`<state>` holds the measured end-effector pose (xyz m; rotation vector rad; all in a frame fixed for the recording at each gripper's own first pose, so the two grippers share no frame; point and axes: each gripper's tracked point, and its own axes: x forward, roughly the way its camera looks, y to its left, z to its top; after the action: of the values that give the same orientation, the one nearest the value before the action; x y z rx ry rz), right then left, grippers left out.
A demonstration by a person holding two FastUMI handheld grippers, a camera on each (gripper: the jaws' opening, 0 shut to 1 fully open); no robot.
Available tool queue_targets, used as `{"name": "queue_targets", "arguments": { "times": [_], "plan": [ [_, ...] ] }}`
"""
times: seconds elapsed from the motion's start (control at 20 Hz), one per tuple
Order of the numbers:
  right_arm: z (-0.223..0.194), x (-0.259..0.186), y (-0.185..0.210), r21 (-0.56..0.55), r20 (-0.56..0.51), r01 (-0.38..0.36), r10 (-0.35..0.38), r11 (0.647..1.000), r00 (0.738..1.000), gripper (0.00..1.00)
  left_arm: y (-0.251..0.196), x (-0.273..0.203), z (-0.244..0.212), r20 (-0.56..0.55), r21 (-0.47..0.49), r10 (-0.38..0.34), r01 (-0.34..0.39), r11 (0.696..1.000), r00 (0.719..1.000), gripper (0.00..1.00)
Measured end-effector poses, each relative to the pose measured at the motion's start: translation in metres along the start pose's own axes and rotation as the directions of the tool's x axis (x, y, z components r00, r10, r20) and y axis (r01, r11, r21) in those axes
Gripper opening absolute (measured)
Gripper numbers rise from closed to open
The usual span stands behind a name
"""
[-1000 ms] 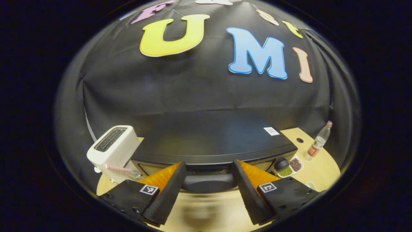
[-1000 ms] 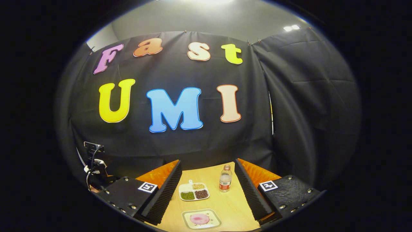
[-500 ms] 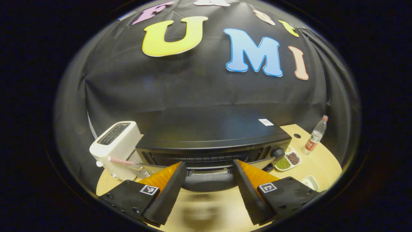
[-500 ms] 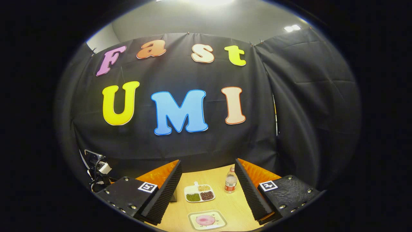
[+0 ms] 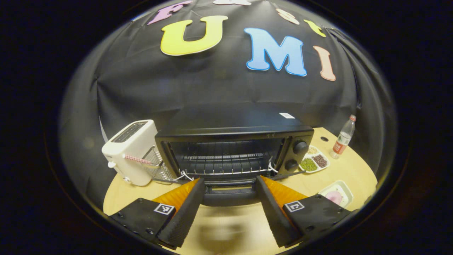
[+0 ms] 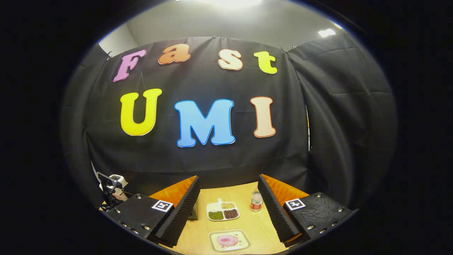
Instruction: Open the electric oven with the left hand, put the food in, and close the electric oven.
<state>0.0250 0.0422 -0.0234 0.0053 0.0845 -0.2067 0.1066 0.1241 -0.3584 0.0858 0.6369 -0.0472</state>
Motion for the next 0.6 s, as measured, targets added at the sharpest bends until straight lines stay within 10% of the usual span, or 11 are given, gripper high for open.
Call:
{"name": "queue_targets", "arguments": {
  "times": [0.6],
  "plan": [
    [-0.011, -0.008, 0.008, -0.035, -0.038, -0.016, 0.015, 0.999, 0.999, 0.99, -0.005, -0.012, -0.081, -0.141, -0.019, -0.035, 0.033, 0.999, 0.989, 0.97]
  ]
}}
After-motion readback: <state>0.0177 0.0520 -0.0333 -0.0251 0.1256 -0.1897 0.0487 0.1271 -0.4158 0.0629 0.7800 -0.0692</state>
